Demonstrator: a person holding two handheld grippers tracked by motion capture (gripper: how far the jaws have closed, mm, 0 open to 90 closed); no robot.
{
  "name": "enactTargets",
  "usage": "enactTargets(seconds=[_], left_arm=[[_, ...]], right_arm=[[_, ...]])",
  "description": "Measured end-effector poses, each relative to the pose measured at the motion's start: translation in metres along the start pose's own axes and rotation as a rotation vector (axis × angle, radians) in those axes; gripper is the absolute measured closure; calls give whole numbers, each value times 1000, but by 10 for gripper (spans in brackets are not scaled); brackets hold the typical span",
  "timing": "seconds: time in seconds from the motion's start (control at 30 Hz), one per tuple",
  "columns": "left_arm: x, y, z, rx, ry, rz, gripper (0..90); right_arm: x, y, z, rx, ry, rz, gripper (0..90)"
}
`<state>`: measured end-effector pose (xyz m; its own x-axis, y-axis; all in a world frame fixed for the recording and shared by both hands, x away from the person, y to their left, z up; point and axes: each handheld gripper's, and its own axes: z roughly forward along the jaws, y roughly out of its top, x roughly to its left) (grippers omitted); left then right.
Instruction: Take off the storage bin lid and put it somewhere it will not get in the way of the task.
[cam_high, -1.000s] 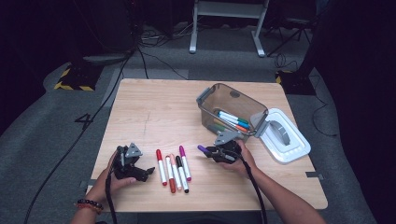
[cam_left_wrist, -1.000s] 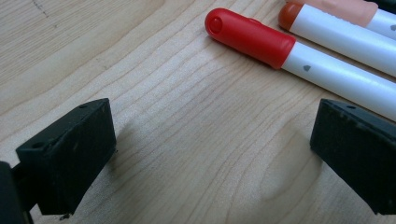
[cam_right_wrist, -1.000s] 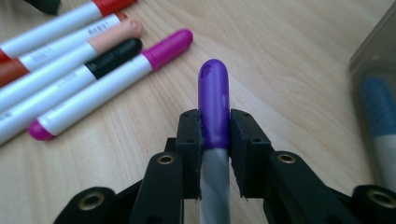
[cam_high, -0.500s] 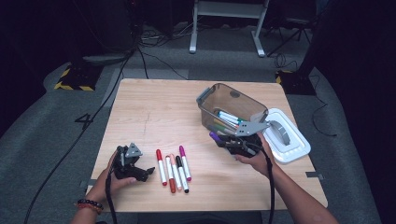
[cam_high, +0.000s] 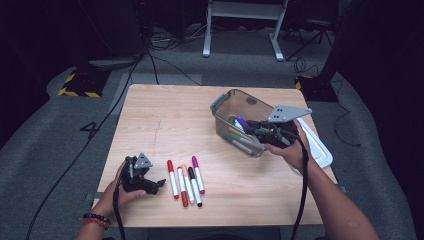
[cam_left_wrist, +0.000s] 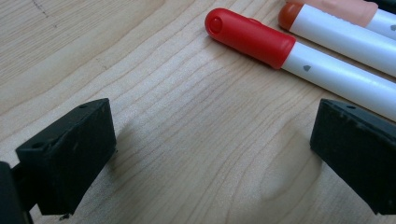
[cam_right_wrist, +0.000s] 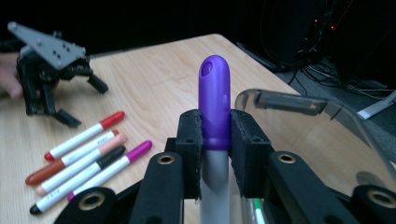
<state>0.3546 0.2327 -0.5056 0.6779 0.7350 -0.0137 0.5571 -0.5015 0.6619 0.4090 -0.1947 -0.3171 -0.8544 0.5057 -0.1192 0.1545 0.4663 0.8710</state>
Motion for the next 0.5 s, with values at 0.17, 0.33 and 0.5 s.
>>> enactTargets(seconds=[0.17, 0.33, 0.5], left_arm=[[0, 0, 0, 0, -1, 0, 4], [0, 0, 0, 0, -2, 0, 3], [1, 1, 1, 1, -6, 1, 1]], right_arm=[[-16, 9, 8, 23, -31, -5, 752], [-33, 14, 23, 50, -48, 4, 752], [-49, 15, 37, 89, -61, 7, 751]])
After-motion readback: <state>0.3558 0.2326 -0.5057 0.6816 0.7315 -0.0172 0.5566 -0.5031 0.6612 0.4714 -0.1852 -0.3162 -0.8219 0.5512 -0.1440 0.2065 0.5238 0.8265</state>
